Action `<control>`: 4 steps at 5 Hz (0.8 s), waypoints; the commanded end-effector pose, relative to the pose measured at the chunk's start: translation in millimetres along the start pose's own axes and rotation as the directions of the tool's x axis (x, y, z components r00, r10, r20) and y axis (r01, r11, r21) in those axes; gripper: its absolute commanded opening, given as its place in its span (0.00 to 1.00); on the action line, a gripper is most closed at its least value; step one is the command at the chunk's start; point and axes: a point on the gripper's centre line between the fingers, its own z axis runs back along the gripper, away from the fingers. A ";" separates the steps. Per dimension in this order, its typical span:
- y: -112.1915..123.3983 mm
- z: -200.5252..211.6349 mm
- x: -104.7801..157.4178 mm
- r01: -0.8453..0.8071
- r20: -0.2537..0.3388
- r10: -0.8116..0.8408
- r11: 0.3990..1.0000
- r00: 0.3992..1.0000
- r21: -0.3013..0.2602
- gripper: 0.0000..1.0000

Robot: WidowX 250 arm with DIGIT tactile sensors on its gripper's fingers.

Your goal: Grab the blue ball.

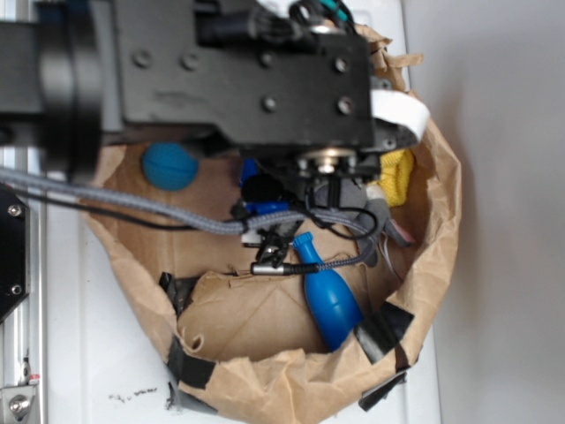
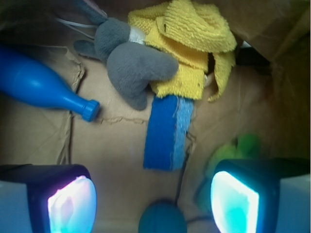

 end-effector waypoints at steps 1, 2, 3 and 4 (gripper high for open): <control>14.2 -16.7 -34.8 -0.021 0.014 0.022 0.998 1.000 -0.064 1.00; 19.2 -18.7 -60.1 0.006 0.007 -0.005 0.994 1.000 -0.105 1.00; 16.6 -22.5 -76.9 0.042 0.011 -0.042 0.995 0.999 -0.095 1.00; 18.8 -31.1 -79.3 0.043 0.018 -0.042 0.996 0.999 -0.082 1.00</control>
